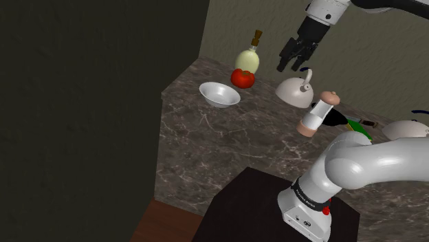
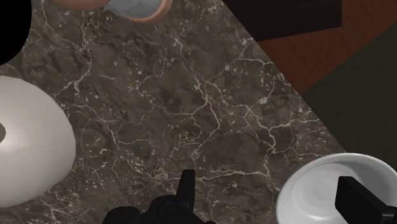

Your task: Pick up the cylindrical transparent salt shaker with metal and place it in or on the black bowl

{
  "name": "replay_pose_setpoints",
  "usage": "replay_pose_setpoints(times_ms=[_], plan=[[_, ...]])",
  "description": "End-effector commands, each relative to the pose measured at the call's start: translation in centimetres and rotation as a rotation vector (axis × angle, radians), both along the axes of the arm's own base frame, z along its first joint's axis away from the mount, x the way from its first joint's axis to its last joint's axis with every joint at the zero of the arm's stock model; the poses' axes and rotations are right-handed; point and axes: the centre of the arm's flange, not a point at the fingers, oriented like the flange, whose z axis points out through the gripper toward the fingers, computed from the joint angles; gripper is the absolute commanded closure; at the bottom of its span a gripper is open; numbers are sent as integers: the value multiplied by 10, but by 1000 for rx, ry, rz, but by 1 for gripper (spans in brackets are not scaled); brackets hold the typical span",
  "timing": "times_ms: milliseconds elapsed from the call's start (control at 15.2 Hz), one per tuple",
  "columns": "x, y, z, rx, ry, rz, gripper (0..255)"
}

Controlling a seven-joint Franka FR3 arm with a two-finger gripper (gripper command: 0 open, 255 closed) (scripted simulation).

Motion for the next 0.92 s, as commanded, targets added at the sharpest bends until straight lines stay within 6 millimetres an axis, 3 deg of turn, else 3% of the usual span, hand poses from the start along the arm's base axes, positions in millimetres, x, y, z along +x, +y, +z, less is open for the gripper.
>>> replay_pose_setpoints(times_ms=[0,858], plan=[[0,0,0,0,0,0,0],[-131,-99,-6,3,51,-86,0]])
